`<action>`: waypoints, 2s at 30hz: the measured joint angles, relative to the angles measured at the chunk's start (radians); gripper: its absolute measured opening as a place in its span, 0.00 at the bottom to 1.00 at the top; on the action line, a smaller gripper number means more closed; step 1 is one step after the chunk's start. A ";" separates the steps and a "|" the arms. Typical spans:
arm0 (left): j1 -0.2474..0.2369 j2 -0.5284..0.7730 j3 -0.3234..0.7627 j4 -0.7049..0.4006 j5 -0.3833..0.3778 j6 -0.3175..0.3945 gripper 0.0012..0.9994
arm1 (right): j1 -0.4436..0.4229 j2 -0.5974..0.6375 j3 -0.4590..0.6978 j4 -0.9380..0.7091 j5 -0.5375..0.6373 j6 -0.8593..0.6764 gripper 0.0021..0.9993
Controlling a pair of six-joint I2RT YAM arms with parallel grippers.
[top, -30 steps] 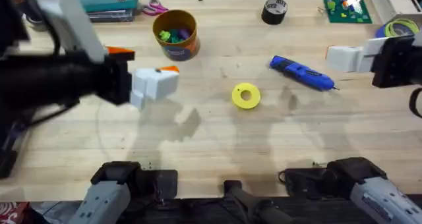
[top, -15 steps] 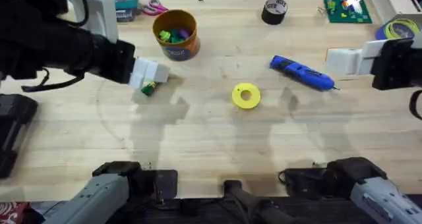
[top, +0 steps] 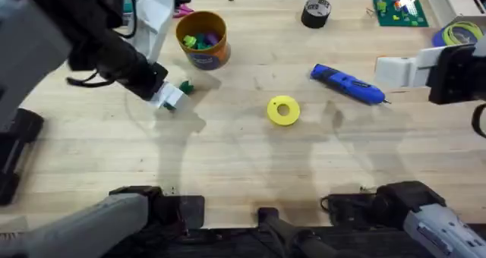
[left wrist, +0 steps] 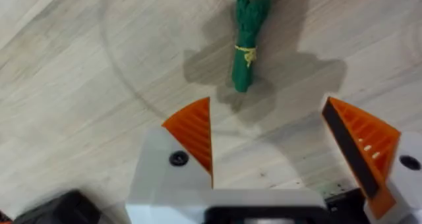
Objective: Pick up the gripper from the table and insert it into the empty holder that is missing its gripper. Then pick up a screw, insert it into the mounting hole, and use the screwdriver to tighten it. Finally, clean up the table by picking up the vegetable and placing it into the bucket.
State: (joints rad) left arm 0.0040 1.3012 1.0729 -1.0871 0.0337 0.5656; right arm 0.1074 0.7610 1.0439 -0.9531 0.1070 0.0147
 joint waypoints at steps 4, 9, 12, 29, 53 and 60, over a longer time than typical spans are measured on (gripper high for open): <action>0.016 0.135 -0.001 0.054 0.014 0.051 0.98 | 0.000 0.000 0.000 -0.006 0.000 0.000 1.00; 0.015 0.269 -0.002 0.147 0.026 0.078 0.99 | 0.000 0.000 0.000 -0.008 0.000 0.000 1.00; 0.015 0.326 -0.002 0.179 0.026 0.086 0.99 | 0.000 0.000 0.000 -0.009 0.000 0.000 1.00; 0.016 0.405 -0.003 0.205 0.023 0.102 0.03 | 0.000 0.000 0.000 -0.013 0.000 0.000 1.00; 0.015 -0.053 0.011 0.163 0.021 -0.096 0.02 | 0.000 0.000 0.000 -0.013 0.000 0.000 1.00; 0.015 -0.102 0.013 0.321 0.032 -0.233 0.02 | 0.000 0.000 0.000 -0.013 0.000 0.000 1.00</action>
State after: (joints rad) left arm 0.0193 1.1995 1.0855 -0.7657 0.0654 0.3323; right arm 0.1074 0.7609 1.0439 -0.9657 0.1070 0.0147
